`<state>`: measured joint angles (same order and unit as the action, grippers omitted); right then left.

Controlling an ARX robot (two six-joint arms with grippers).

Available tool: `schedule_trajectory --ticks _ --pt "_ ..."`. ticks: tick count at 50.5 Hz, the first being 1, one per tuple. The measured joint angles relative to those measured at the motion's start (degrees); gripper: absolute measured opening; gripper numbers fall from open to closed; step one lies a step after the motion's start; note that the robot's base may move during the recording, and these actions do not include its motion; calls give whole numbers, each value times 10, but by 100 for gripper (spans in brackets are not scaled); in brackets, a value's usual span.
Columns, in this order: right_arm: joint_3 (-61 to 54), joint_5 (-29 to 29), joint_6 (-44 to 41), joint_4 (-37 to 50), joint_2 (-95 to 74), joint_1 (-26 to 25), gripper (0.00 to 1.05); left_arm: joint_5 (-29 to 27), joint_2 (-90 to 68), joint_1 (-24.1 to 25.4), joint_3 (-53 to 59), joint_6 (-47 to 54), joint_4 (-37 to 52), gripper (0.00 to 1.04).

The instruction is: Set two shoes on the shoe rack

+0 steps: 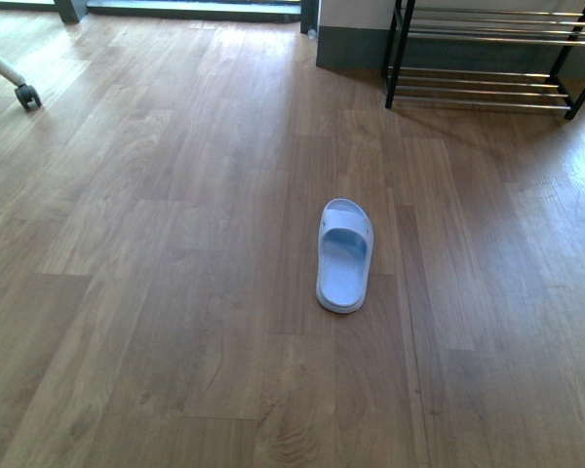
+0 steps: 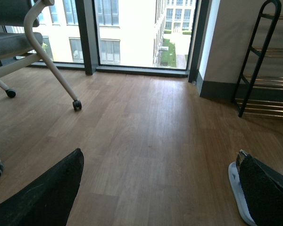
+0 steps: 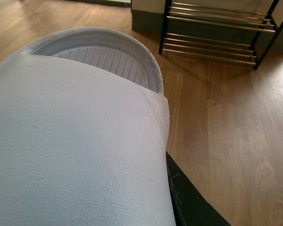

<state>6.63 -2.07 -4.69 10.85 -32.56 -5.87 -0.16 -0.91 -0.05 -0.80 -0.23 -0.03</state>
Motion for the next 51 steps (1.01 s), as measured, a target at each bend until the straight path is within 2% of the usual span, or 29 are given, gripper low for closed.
schedule_trajectory --ticks 51 --pt "0 6 2 0 0 1 2 2 0 0 0 0 0 95"
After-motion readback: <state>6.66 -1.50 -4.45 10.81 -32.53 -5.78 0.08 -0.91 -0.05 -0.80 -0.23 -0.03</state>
